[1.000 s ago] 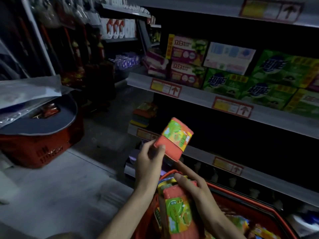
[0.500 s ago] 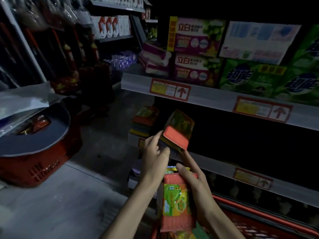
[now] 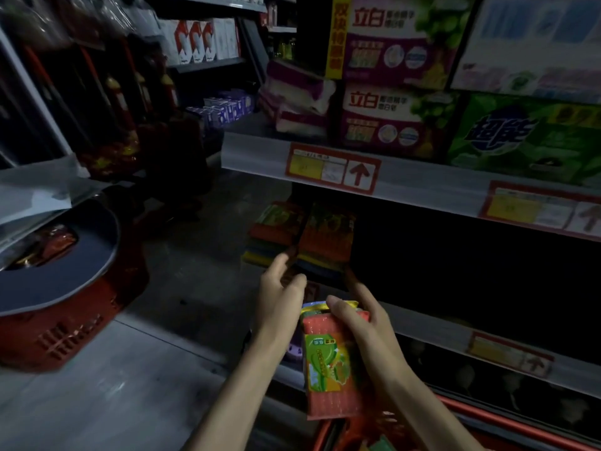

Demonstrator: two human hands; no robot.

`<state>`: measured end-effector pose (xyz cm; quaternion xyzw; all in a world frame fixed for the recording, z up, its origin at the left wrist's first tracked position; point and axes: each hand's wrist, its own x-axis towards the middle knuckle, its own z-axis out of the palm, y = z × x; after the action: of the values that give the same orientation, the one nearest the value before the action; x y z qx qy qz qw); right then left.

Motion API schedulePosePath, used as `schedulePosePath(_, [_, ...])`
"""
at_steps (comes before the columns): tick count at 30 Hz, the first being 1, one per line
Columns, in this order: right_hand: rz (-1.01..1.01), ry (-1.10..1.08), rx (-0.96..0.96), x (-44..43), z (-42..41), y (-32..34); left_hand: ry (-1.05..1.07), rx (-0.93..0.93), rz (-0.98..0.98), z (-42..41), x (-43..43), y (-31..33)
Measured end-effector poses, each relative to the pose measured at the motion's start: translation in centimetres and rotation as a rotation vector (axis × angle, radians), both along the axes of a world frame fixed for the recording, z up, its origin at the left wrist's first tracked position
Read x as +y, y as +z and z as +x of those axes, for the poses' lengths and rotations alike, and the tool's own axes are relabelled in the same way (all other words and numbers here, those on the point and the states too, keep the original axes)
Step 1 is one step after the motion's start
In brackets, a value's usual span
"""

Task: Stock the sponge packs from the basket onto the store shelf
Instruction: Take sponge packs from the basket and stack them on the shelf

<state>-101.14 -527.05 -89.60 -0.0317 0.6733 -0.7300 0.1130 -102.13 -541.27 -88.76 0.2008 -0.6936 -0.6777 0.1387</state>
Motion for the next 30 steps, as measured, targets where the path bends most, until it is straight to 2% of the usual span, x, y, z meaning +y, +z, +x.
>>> schedulePosePath(8, [0.242,-0.001,0.144,-0.7,-0.3,0.2,-0.009,-0.061,-0.097,-0.3,-0.4,-0.4])
schedulePosePath(14, [0.33,-0.006,0.126,-0.5,-0.5,0.9,0.015,-0.081,-0.112,0.8,-0.4,0.5])
schedulePosePath(30, [0.308,-0.007,0.138,0.1,-0.9,1.9,0.032,-0.031,-0.027,0.5,-0.7,0.4])
